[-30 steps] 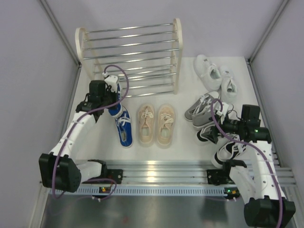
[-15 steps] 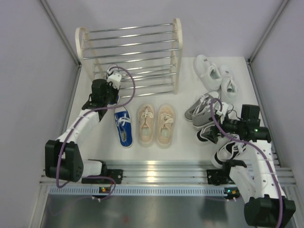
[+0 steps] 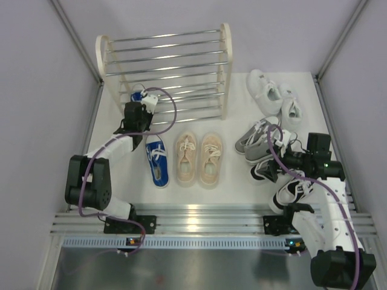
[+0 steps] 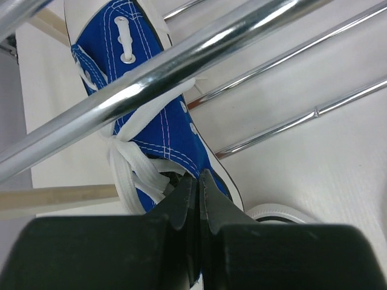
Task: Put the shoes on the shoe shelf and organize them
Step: Place the shoe at the shoe shelf.
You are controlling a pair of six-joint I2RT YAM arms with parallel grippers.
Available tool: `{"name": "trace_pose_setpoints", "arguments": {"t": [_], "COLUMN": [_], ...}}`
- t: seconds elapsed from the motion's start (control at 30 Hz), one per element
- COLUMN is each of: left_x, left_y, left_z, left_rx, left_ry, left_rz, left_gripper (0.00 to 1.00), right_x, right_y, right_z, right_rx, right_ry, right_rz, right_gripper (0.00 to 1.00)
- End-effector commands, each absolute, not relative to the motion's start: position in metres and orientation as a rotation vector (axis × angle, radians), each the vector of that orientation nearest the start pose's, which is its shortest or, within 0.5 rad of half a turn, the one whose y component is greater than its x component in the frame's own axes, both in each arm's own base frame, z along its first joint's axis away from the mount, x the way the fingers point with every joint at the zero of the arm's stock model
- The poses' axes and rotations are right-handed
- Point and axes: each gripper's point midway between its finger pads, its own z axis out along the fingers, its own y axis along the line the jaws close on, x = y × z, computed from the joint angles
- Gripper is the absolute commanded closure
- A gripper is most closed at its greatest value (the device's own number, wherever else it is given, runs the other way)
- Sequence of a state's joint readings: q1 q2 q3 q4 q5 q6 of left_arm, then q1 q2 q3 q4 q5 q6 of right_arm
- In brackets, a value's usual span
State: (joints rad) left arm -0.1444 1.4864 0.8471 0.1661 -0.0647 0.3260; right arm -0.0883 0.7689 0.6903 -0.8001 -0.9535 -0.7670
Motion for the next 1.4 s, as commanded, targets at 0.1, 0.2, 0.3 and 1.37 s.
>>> {"name": "trace_pose_setpoints", "arguments": {"t": [0.1, 0.2, 0.3, 1.37], "left_x": [0.476, 0.481, 0.486, 0.508], "left_y": [-0.036, -0.037, -0.035, -0.017], "left_z": [0.180, 0.178, 0.179, 0.158], "left_rx": [0.457, 0.481, 0.478, 0.499], "left_ry": [1.789, 1.788, 1.786, 1.829], "left_rz": [0.262, 0.265, 0.274, 0.370], "left_gripper": [1.00, 1.00, 1.00, 0.59], "right_x": [0.201, 0.201, 0.199, 0.200], "right_y": [0.110, 0.110, 0.110, 0.105], "right_z": [0.181, 0.181, 0.181, 0.182], "right_rx": [-1.077, -1.078, -1.083, -1.070], "right_ry": [1.751, 1.750, 1.745, 1.742], "right_rz": [0.633, 0.632, 0.630, 0.621], "right_gripper": [0.01, 0.00, 0.01, 0.01]}}
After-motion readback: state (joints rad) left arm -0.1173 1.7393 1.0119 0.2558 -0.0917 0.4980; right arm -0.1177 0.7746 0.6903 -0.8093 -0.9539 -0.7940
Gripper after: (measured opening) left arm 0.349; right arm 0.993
